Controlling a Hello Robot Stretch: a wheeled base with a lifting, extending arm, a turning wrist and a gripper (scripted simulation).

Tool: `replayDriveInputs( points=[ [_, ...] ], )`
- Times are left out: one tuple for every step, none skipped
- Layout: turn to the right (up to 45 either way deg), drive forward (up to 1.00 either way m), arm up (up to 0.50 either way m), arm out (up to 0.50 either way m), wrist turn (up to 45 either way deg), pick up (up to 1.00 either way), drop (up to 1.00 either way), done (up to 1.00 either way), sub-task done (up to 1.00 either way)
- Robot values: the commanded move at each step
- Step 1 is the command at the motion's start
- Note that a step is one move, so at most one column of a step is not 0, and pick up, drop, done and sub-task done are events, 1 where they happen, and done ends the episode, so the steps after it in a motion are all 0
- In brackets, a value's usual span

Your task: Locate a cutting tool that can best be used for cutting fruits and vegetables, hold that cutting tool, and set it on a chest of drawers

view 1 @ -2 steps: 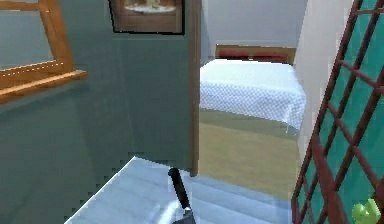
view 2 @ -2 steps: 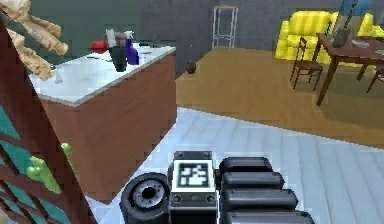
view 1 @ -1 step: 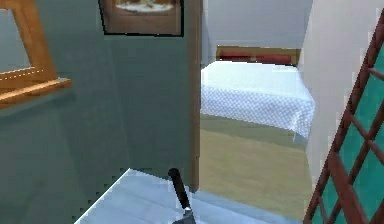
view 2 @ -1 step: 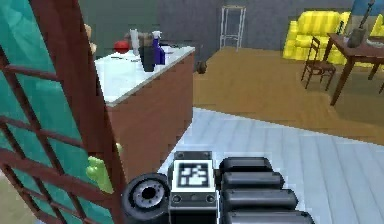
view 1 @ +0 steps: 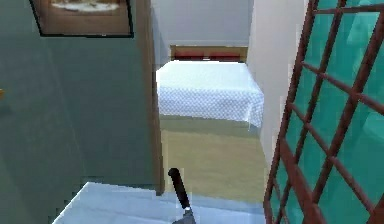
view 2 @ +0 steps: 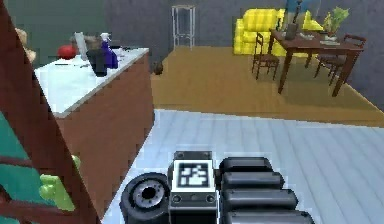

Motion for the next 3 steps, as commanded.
replayDriveInputs(
  points=[
    [0.0, 1.0, 0.0, 0.0, 0.0, 0.0, 0.0, 0.0, 0.0],
    [15.0, 0.0, 0.0, 0.0, 0.0, 0.0, 0.0, 0.0, 0.0],
    [0.0, 0.05, 0.0, 0.0, 0.0, 0.0, 0.0, 0.0, 0.0]
  ],
)
